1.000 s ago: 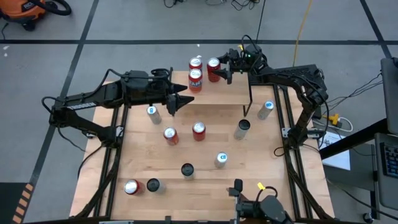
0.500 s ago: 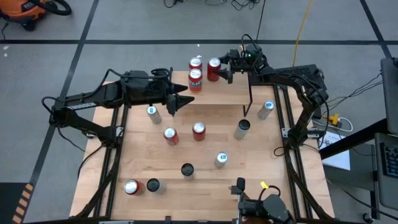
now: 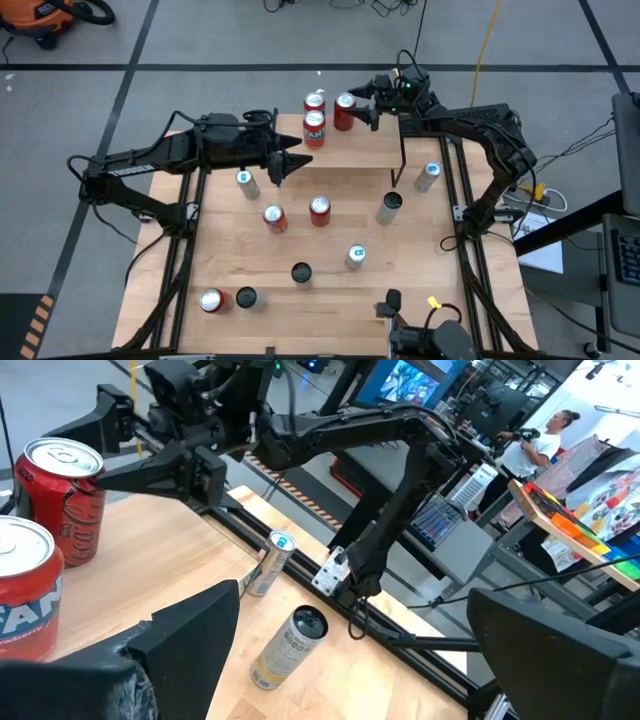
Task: Place canned beverage on shelf
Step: Put the bottom right red-black soda can on the shelf, then put the bottom red-black soda can on the shelf aligned with the other red-black soda can
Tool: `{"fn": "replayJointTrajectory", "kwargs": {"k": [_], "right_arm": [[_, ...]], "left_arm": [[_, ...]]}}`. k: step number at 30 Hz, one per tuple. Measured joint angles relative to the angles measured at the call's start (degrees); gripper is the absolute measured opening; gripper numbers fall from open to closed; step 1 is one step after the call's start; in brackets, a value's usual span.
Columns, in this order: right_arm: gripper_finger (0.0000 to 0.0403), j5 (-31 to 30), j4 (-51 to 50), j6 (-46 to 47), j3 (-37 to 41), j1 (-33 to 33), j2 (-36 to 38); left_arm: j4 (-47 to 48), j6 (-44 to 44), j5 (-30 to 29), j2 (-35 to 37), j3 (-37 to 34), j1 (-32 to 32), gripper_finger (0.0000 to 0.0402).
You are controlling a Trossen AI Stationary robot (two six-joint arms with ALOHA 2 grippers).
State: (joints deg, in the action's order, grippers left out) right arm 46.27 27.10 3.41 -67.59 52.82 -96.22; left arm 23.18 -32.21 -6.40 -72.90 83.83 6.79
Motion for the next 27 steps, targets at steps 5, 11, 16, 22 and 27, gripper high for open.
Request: {"fn": "replayJointTrajectory", "kwargs": {"k": [5,11,16,22,27], "right_arm": [[0.0338,-4.22,-2.2,-0.96,0.0,-0.02,3.68],[0.0338,-4.58,-8.83,-0.86,0.02,-0.21,11.31],[0.0338,-4.51,-19.74,3.14,0.02,-3.58,21.23],[0.0338,-4.54,-33.72,3.14,0.02,-11.34,31.94],[0.0338,-8.67,-44.69,7.1,0.0,-17.49,39.93]], "left_arm": [[0.07,0.0,-0.27,0.0,0.0,0.0,0.0396],[0.81,-0.42,-0.96,0.0,0.0,-0.26,0.0396],[10.25,-3.71,-1.46,0.02,0.02,-1.82,0.0396],[21.71,-9.46,-2.75,-0.48,0.02,-5.45,0.0396],[27.58,-15.39,-2.88,-0.6,0.04,-9.53,0.0396]]}}
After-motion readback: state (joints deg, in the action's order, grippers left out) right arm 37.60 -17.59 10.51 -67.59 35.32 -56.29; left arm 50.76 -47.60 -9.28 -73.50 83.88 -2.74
